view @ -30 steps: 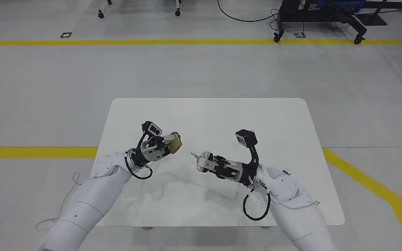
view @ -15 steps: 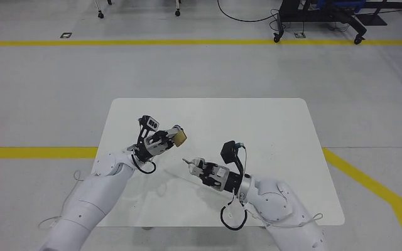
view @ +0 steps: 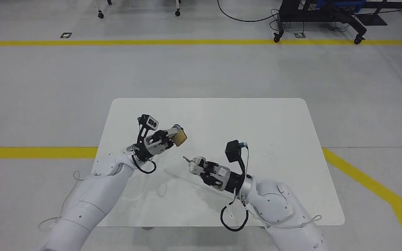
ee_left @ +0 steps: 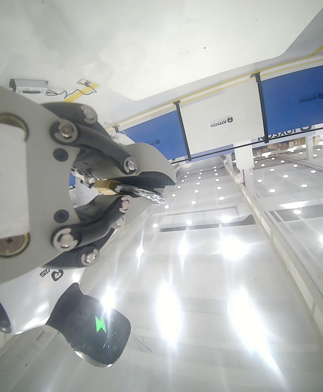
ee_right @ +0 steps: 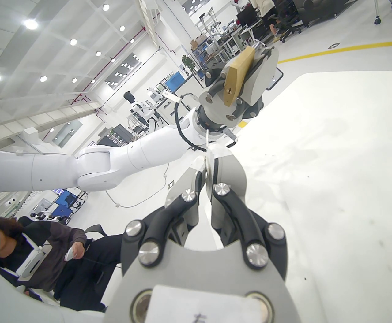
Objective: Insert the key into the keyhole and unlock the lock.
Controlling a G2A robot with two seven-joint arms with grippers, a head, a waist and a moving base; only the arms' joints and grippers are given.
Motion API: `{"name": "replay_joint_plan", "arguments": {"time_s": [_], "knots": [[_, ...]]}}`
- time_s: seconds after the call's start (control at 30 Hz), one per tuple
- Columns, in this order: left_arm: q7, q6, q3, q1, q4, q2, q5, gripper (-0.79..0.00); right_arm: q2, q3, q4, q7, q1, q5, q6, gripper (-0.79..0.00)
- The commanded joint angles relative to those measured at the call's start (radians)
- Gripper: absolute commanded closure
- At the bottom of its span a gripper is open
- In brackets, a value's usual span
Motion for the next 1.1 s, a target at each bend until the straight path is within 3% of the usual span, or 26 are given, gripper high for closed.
{"name": "replay_joint_plan", "arguments": {"time_s": [0.0, 0.13, 0.23, 0.47, 0.53, 0.6, 1.07], "knots": [[0.002, 0.052, 0.001, 0.026, -0.036, -0.004, -0.046, 0.000, 0.000, 0.000, 0.000, 0.000, 0.000, 0.000, 0.000, 0.000], [-0.003, 0.054, 0.003, 0.040, -0.050, -0.009, -0.013, 0.000, -0.001, 0.014, 0.002, -0.014, -0.021, 0.140, 0.027, 0.000], [-0.008, 0.038, 0.005, 0.042, -0.050, -0.016, -0.002, 0.000, 0.003, 0.034, 0.016, 0.081, -0.036, 0.409, 0.031, 0.000], [-0.010, -0.049, 0.001, 0.026, -0.038, -0.032, 0.044, 0.000, 0.013, 0.094, 0.085, 0.381, -0.028, 1.019, 0.286, 0.000], [-0.027, -0.049, -0.004, 0.028, -0.038, -0.038, 0.011, 0.000, 0.015, 0.113, 0.109, 0.440, -0.019, 1.114, 0.347, 0.000], [-0.048, -0.019, -0.010, 0.033, -0.033, -0.044, -0.053, 0.000, 0.016, 0.116, 0.116, 0.463, -0.016, 1.141, 0.372, 0.000], [-0.048, -0.019, -0.010, 0.033, -0.033, -0.044, -0.053, 0.000, 0.016, 0.116, 0.116, 0.463, -0.016, 1.141, 0.372, 0.000]]}}
